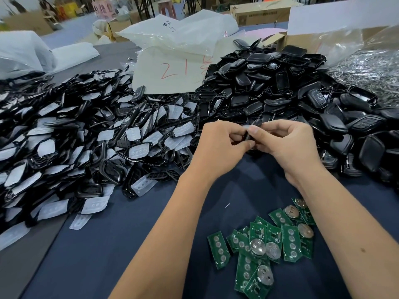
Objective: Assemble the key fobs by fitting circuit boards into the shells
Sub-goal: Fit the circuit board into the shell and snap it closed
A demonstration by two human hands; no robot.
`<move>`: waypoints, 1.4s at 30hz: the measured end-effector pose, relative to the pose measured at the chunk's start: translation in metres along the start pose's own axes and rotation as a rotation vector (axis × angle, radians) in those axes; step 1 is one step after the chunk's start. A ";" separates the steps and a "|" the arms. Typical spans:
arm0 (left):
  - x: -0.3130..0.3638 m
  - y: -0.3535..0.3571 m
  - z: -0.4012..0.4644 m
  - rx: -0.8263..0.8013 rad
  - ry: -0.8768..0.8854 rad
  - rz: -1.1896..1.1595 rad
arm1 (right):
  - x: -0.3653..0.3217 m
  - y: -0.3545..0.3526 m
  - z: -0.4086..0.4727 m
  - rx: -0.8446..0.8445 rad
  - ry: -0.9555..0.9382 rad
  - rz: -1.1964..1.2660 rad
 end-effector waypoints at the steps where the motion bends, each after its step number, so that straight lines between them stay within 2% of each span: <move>1: -0.001 -0.001 0.000 -0.001 -0.006 0.024 | 0.001 -0.001 0.001 0.009 -0.021 -0.054; 3: -0.004 -0.004 0.001 -0.009 -0.017 0.044 | 0.001 -0.002 0.004 -0.009 -0.059 -0.118; 8: -0.006 -0.009 0.003 -0.082 0.017 0.082 | -0.002 0.000 0.007 -0.210 -0.188 -0.172; 13: -0.005 -0.006 0.004 -0.148 0.052 0.121 | -0.003 -0.002 0.006 -0.227 -0.219 -0.148; 19: -0.002 -0.010 0.004 -0.061 0.107 0.173 | -0.012 0.003 0.003 -0.205 -0.315 -0.233; 23: -0.006 -0.010 0.003 -0.017 0.041 0.038 | -0.014 0.005 0.002 -0.179 -0.337 -0.297; 26: -0.014 -0.012 0.004 0.036 -0.037 -0.061 | -0.010 0.003 0.004 -0.133 -0.260 -0.169; 29: -0.024 -0.012 0.003 0.077 -0.193 -0.391 | -0.005 0.002 0.007 -0.122 -0.183 -0.101; 31: -0.029 -0.007 0.001 0.052 -0.289 -0.652 | -0.001 0.004 0.006 -0.138 -0.151 -0.126; 33: -0.030 -0.002 -0.001 0.016 -0.338 -0.799 | 0.000 0.007 0.005 -0.155 -0.147 -0.128; 37: -0.026 0.001 -0.002 -0.028 -0.387 -0.925 | -0.004 0.009 0.003 -0.172 -0.123 -0.050; 42: -0.026 0.003 -0.003 -0.044 -0.422 -0.967 | -0.007 0.012 0.000 -0.176 -0.094 0.019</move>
Point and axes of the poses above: each hand's wrist, its own z-axis towards the middle knuckle, its own y-axis out of the palm, x = y × z, the point moved 6 cm from there along z, towards the middle knuckle, and after that the axes turned 12 degrees about -z, right-handed, at the moved point
